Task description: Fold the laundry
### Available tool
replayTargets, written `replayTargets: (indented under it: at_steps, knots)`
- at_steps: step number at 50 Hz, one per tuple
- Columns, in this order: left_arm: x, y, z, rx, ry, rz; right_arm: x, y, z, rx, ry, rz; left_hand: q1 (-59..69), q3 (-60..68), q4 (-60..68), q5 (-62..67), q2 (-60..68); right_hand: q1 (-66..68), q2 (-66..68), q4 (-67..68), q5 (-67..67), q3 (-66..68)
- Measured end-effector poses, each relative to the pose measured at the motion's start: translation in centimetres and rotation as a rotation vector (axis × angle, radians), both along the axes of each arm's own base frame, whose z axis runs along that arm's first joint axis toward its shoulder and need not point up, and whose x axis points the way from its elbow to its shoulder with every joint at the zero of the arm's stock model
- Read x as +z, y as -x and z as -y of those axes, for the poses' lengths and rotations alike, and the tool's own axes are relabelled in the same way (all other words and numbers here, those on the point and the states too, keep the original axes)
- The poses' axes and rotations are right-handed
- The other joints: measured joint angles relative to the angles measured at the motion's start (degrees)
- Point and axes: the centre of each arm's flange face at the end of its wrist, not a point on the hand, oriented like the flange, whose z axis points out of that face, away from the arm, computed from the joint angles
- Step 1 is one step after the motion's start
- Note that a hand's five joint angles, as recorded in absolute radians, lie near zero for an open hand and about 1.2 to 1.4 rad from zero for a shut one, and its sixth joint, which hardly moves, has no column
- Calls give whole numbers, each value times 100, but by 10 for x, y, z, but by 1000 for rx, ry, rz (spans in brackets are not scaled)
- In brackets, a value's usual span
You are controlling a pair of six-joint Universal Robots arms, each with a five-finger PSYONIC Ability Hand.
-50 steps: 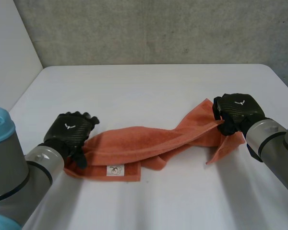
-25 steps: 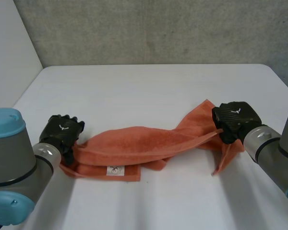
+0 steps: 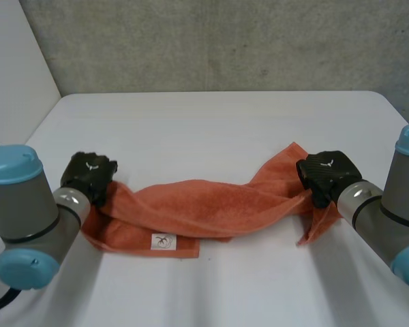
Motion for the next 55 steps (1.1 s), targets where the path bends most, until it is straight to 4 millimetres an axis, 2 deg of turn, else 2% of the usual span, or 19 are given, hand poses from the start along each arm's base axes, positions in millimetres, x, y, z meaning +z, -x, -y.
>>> replayTargets:
  at_steps: [5,10,16,17,18,19,20,22,25,28,29,30,33,34,37,42,48,49,55]
  knots:
    - [13,6,18,-7,83,-26,3,-3,11,5,26,-5,0,3,0,0,9,0,0,0,-8,0]
    - [58,14,47,-4,257,-80,25,-10,46,-12,156,-29,0,17,2,0,16,0,0,0,0,0]
    - [141,18,65,11,516,-192,112,-14,83,-94,504,59,0,28,24,-1,24,0,0,0,0,2]
    - [141,18,65,11,516,-192,112,-14,83,-94,504,59,0,28,24,-1,24,0,0,0,0,2]
    - [195,15,62,17,691,-302,178,-11,81,-129,749,192,0,29,24,-1,25,0,0,0,0,1]
    - [195,15,62,17,691,-302,178,-11,81,-129,749,192,0,29,24,-1,25,0,0,0,0,1]
    - [224,11,54,17,788,-387,212,-7,72,-134,874,280,0,29,24,-1,27,0,0,0,0,2]
    - [240,7,47,13,841,-459,228,-4,63,-129,936,336,0,29,25,-1,27,0,0,0,1,2]
    - [243,0,38,14,850,-524,234,-2,52,-108,959,380,0,29,25,-1,27,0,0,0,13,2]
    - [236,-5,34,19,830,-549,228,-1,47,-90,934,385,0,29,26,-1,28,0,0,0,15,2]
    - [211,-11,30,34,754,-554,218,-1,44,-74,891,375,0,31,26,-1,30,0,0,0,15,2]
    - [194,-13,27,41,702,-544,183,-3,36,-29,744,324,0,38,27,-1,31,0,0,0,19,2]
    - [150,-16,21,46,574,-502,142,-4,29,7,581,262,0,41,27,-1,33,0,0,0,25,2]
    - [150,-16,21,46,574,-502,142,-4,29,7,581,262,0,41,27,-1,33,0,0,0,25,2]
    - [89,-18,12,49,390,-440,77,-4,18,41,347,158,0,42,28,-1,37,0,0,0,26,2]
    - [28,-21,2,65,196,-378,13,-1,8,53,124,48,0,43,28,-1,38,-1,-5,-1,24,1]
    - [1,-24,-4,77,94,-325,-21,7,8,31,7,2,0,43,28,-1,38,-556,-802,-848,-587,-804]
    - [-1,-24,-5,77,86,-317,-25,9,8,25,-5,-1,0,43,28,-1,38,-1372,-1789,-1821,-1552,-1818]
    - [0,-25,-9,77,68,-282,-36,24,12,-29,-52,7,0,43,28,-1,39,-1665,-2177,-2281,-2021,-2230]
